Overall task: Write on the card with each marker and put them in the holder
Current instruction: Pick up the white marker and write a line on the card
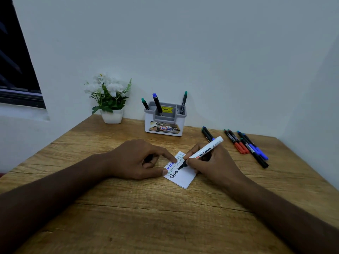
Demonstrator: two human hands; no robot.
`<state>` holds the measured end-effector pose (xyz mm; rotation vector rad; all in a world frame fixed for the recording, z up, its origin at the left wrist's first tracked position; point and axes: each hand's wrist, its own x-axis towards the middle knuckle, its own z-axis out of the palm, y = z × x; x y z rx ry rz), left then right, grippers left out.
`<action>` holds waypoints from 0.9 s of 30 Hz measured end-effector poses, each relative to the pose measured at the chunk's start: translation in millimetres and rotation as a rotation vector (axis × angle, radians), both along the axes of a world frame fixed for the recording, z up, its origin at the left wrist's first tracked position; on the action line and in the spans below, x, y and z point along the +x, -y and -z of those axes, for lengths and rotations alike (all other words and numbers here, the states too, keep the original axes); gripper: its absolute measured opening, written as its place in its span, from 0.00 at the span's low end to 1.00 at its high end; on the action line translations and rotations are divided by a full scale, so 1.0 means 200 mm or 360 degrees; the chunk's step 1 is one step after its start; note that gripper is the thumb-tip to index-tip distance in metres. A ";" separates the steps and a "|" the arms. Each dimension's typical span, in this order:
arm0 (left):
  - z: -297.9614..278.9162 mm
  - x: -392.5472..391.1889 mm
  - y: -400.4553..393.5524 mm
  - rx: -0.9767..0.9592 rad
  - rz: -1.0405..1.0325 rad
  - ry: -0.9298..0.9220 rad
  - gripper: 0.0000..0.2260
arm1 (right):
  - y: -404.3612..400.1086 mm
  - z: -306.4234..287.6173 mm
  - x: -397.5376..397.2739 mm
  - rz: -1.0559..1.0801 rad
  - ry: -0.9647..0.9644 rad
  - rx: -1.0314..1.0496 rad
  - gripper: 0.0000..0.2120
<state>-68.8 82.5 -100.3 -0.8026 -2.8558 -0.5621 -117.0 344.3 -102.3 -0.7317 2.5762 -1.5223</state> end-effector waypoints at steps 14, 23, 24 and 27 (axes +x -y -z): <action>0.00 0.00 0.00 0.0012 0.0013 0.0000 0.16 | 0.00 0.01 -0.01 0.0041 0.0006 -0.0066 0.02; 0.00 0.00 0.00 0.0028 0.0012 -0.0015 0.16 | 0.00 0.00 -0.02 0.0061 0.0027 -0.0066 0.02; 0.00 0.01 0.00 0.0032 0.0012 -0.0013 0.16 | 0.00 0.01 -0.02 0.0067 0.0033 -0.0067 0.02; 0.00 0.01 0.00 0.0027 0.0014 -0.0004 0.16 | -0.01 0.01 -0.01 0.0093 0.0057 -0.0094 0.03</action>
